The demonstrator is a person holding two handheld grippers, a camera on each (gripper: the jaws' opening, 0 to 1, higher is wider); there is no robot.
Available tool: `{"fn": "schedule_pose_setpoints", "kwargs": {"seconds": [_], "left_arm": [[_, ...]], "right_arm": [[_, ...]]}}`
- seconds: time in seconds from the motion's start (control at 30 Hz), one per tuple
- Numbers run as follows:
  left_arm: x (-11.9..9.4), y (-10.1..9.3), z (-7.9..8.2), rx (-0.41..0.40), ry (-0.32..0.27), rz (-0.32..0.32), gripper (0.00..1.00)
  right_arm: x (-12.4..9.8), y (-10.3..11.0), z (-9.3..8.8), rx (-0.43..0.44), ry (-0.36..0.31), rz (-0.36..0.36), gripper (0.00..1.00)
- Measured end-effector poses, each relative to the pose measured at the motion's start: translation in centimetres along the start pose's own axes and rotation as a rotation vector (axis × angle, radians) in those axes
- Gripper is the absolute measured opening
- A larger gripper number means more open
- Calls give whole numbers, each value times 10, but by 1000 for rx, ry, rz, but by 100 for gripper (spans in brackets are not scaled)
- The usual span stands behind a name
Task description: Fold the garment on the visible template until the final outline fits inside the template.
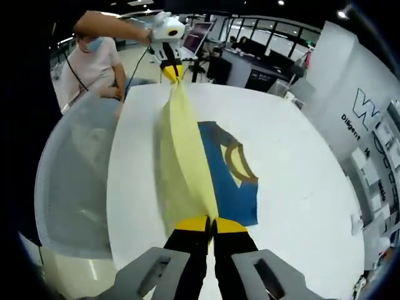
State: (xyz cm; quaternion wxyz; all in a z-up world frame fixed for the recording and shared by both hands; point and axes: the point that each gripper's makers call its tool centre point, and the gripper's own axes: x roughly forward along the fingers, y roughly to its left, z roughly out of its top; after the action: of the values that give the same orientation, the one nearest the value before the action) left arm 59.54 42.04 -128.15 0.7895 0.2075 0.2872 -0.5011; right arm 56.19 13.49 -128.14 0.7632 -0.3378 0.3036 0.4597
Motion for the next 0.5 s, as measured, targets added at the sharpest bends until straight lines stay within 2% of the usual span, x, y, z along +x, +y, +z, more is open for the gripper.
{"fn": "schedule_pose_setpoints", "kwargs": {"seconds": [0.23, 0.37, 0.5], "left_arm": [[6, 25, 9, 20, -2, 92, 0], [11, 35, 15, 57, -4, 154, 0], [18, 44, 19, 55, 1, 180, 0]], "right_arm": [[5, -25, 9, -41, -6, -79, 0], [10, -37, 12, -24, -5, -107, 0], [19, -46, 12, -17, 4, -133, 0]]}}
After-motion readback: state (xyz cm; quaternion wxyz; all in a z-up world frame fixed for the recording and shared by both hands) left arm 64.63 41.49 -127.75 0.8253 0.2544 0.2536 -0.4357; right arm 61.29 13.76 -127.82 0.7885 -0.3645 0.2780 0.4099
